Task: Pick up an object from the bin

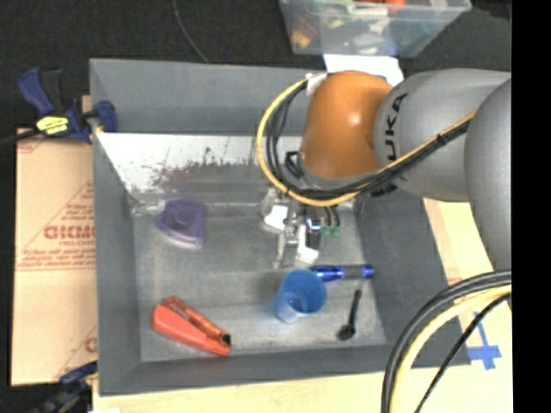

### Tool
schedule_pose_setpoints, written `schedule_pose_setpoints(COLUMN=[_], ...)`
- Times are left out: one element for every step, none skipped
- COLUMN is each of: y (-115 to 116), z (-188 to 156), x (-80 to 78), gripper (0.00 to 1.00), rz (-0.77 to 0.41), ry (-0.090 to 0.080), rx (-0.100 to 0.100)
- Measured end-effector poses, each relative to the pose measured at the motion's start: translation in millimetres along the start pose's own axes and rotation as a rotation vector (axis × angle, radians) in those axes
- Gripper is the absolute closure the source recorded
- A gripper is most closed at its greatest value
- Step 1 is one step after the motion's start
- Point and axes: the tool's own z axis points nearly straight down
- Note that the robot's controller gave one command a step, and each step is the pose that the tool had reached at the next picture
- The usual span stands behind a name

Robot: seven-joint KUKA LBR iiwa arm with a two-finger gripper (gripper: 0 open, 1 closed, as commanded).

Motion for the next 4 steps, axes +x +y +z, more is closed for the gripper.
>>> schedule_pose_setpoints(y=[0.2, -67.7, -63.1, -114.4], z=[-5.2, 77.0, 41.8, 43.3], x=[-1.4, 34.4, 50.2, -36.4], gripper=[0.0, 0.0, 0.0, 0.0], rz=[0.001, -0.168, -0.126, -0.692], ry=[-0.008, -0.004, -0.015, -0.015], rx=[-0.001, 0.002, -0.001, 0.006])
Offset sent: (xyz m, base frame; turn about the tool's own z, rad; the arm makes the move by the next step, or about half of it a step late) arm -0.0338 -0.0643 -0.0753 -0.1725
